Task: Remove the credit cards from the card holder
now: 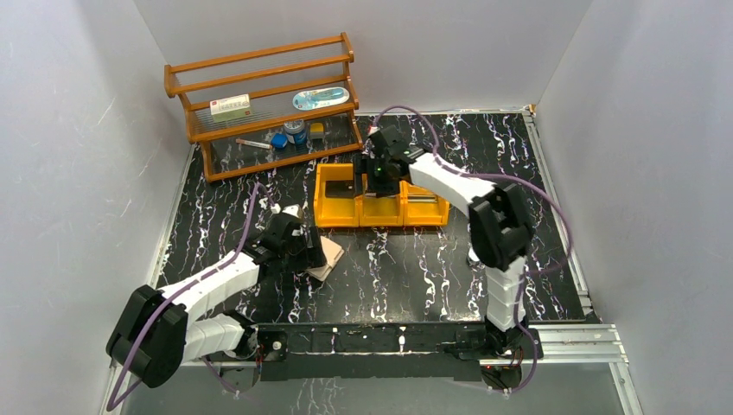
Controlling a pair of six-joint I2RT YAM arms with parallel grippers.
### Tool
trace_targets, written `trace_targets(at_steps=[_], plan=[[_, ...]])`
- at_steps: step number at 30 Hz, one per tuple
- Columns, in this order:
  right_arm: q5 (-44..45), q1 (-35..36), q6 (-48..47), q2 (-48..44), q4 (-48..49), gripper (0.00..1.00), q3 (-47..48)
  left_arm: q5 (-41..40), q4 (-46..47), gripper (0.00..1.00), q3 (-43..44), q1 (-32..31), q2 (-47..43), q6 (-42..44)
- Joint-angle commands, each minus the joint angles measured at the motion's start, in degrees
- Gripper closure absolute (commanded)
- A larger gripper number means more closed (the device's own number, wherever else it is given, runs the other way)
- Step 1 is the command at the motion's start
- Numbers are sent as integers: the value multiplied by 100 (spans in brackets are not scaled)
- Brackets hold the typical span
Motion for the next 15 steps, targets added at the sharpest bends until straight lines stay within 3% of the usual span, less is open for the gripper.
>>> trace_targets(at_steps=[1, 7, 12, 15], plan=[[168, -8, 172, -1499, 353, 16, -997, 1116, 391, 23, -153, 9, -34, 233], [-235, 88, 797, -3018, 1171, 20, -2890, 1928, 493, 31, -124, -36, 34, 205], [-134, 325, 1279, -3635, 1397, 24, -3705, 553, -16, 25, -78, -41, -787, -173], [108, 572, 1384, -3777, 1474, 25, -3946, 156, 30, 20, 44, -24, -849, -71]])
